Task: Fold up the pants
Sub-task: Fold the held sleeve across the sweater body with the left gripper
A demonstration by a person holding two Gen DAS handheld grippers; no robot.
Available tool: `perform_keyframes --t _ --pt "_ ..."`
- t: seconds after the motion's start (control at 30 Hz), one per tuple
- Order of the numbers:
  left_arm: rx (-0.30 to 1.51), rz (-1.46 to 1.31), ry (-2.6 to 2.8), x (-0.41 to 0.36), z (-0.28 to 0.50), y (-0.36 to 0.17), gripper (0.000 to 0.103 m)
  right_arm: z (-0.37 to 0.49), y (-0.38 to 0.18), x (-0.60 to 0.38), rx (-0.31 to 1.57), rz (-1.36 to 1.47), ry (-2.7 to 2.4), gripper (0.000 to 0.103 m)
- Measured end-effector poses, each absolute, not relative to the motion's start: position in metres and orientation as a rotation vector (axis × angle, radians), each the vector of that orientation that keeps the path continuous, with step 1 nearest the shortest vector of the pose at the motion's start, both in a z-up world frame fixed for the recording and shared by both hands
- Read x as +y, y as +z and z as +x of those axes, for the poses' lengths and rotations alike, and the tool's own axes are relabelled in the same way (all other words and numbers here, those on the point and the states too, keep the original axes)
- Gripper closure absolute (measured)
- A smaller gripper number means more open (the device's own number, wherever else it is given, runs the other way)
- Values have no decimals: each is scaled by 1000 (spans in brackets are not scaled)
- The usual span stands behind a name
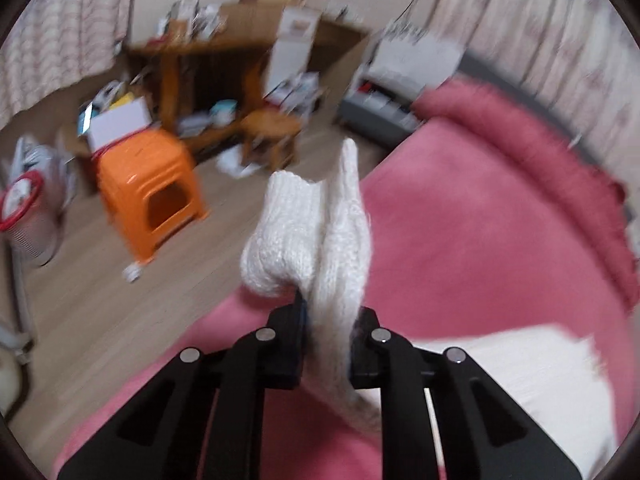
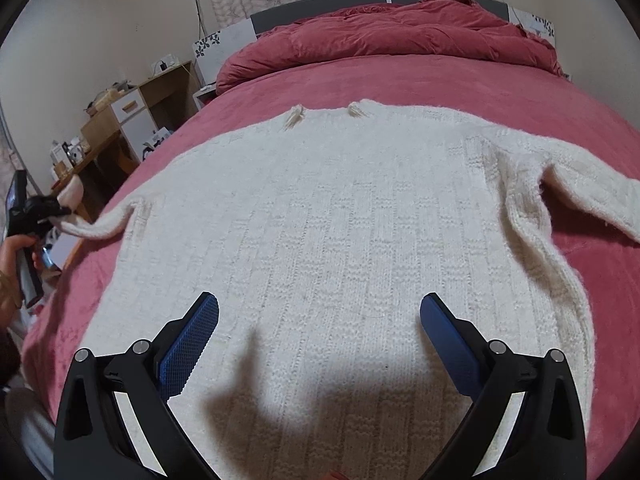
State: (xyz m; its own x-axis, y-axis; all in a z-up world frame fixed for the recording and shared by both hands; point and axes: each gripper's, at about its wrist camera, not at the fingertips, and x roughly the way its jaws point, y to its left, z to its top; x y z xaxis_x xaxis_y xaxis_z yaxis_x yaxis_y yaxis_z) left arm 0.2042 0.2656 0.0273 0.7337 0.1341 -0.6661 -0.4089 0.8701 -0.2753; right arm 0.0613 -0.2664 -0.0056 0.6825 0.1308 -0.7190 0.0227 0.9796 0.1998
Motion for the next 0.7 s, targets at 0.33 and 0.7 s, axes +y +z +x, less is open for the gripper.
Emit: perform_keyframes --t 0.33,0.7 --pt "448 -205 -166 94 186 118 89 62 2 -278 799 282 68 3" --pt "660 9 -371 -72 190 48 64 65 3 -305 789 418 65 3"
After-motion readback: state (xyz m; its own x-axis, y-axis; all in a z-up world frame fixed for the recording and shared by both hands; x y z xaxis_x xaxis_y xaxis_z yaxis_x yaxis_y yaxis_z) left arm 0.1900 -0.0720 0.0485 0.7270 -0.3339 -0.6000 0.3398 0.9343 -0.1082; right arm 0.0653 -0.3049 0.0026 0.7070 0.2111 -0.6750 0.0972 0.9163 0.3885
